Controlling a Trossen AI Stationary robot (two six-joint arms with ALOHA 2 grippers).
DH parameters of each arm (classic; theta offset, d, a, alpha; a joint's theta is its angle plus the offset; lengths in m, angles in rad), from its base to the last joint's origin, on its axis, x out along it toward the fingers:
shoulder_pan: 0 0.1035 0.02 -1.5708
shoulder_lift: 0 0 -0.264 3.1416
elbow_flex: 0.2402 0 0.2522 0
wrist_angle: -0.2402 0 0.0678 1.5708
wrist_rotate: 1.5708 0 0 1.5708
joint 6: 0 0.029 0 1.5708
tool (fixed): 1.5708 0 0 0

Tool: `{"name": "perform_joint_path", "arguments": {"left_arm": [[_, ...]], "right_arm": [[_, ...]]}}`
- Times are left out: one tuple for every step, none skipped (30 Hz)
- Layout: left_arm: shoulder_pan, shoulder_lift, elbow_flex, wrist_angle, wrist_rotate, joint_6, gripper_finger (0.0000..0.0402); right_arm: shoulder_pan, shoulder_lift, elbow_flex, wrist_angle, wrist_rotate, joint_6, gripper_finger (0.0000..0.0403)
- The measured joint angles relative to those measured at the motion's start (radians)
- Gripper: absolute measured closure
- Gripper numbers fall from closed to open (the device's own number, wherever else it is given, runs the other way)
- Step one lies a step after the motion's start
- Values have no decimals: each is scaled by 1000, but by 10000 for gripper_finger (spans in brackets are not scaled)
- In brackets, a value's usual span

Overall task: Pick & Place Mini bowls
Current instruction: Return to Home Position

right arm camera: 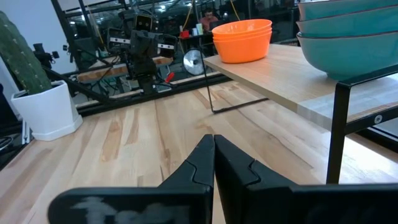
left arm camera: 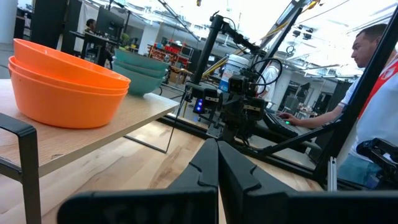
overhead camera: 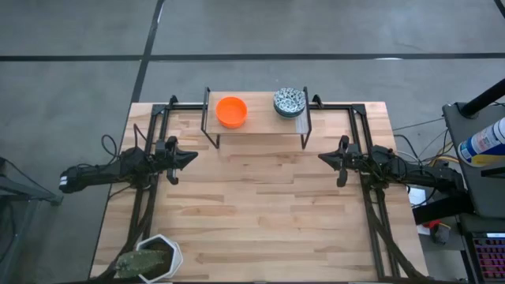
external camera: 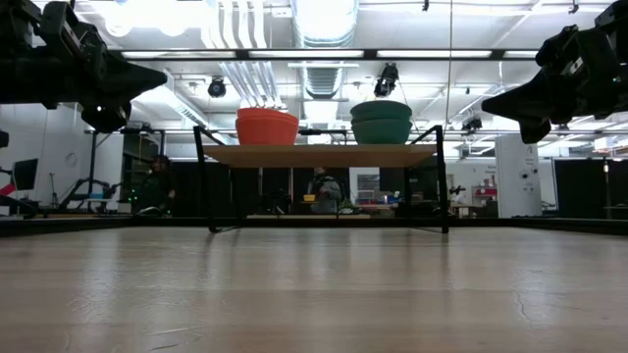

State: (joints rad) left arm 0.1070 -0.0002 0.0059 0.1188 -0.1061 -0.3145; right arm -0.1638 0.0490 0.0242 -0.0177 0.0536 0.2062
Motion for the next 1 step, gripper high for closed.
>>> {"name": "perform_joint_path", "arguments": {"left_arm": [[0,0,0,0,0,0,401]], "right_arm": [[0,0,0,0,0,0,394]]}}
